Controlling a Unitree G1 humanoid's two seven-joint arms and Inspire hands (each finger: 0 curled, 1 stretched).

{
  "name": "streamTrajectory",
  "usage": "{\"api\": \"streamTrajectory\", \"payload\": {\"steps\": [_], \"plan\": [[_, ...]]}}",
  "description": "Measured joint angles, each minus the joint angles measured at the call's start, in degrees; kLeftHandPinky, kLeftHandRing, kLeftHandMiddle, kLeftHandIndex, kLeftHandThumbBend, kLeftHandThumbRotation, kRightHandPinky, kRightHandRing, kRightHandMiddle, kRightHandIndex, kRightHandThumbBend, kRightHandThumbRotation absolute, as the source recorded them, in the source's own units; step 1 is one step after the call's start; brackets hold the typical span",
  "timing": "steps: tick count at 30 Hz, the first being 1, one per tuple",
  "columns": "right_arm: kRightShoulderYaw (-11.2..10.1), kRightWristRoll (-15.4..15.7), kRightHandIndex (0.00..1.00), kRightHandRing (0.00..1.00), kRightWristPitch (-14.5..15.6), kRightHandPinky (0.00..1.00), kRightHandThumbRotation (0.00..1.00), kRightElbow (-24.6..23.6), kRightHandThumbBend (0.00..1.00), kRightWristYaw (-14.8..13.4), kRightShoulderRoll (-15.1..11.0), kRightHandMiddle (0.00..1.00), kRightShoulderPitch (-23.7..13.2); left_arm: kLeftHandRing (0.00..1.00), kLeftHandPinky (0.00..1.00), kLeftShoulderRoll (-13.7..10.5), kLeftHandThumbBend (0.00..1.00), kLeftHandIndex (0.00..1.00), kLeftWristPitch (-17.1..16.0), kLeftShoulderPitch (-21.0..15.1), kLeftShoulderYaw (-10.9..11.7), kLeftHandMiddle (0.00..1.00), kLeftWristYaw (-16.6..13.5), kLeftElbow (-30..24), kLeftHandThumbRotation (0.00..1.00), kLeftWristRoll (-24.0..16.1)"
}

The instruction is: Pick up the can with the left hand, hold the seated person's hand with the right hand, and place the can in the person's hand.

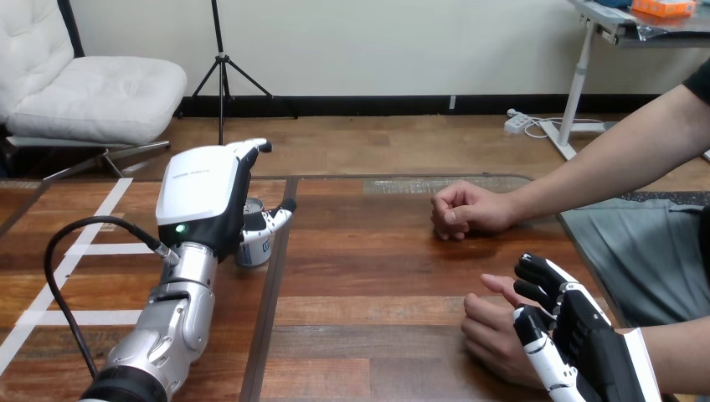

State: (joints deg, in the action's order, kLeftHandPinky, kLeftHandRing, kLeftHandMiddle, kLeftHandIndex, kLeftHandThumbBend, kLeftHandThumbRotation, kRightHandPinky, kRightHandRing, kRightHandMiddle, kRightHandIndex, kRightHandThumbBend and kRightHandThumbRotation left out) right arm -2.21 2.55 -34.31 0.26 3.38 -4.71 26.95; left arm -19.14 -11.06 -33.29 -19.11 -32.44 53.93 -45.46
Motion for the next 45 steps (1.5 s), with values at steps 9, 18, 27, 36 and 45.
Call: {"api": "streamTrajectory", "payload": {"steps": [9, 18, 27, 36, 45], "plan": [[0.0, 0.28, 0.84, 0.84, -0.01, 0.79, 0.65, 0.0, 0.55, -0.16, -0.01, 0.85, 0.0, 0.8, 0.71, 0.16, 0.62, 0.81, 0.15, -0.48, -0.55, 0.82, 2.31, 1.06, 0.46, 1.0], [0.03, 0.16, 0.84, 0.84, 0.0, 0.79, 0.64, 0.0, 0.55, -0.11, 0.0, 0.86, 0.0, 0.81, 0.73, 0.83, 0.64, 0.84, 0.18, -1.81, -0.59, 0.84, 4.33, 3.89, 0.44, 2.79], [0.06, 0.03, 0.84, 0.84, 0.0, 0.79, 0.63, 0.0, 0.55, -0.11, 0.01, 0.86, 0.0, 0.82, 0.73, 1.45, 0.66, 0.84, 0.18, -2.93, -0.6, 0.84, 6.28, 7.01, 0.47, 4.39], [0.05, 0.06, 0.83, 0.84, 0.0, 0.79, 0.63, 0.0, 0.55, -0.24, 0.02, 0.85, 0.03, 0.83, 0.74, 1.83, 0.66, 0.84, 0.18, -3.23, -0.69, 0.84, 6.65, 8.96, 0.47, 4.56], [0.05, 0.35, 0.83, 0.83, 0.0, 0.77, 0.63, 0.0, 0.55, -0.74, 0.04, 0.85, 0.06, 0.84, 0.76, 1.99, 0.66, 0.85, 0.19, -3.24, -0.78, 0.86, 6.71, 9.66, 0.49, 4.63]]}}
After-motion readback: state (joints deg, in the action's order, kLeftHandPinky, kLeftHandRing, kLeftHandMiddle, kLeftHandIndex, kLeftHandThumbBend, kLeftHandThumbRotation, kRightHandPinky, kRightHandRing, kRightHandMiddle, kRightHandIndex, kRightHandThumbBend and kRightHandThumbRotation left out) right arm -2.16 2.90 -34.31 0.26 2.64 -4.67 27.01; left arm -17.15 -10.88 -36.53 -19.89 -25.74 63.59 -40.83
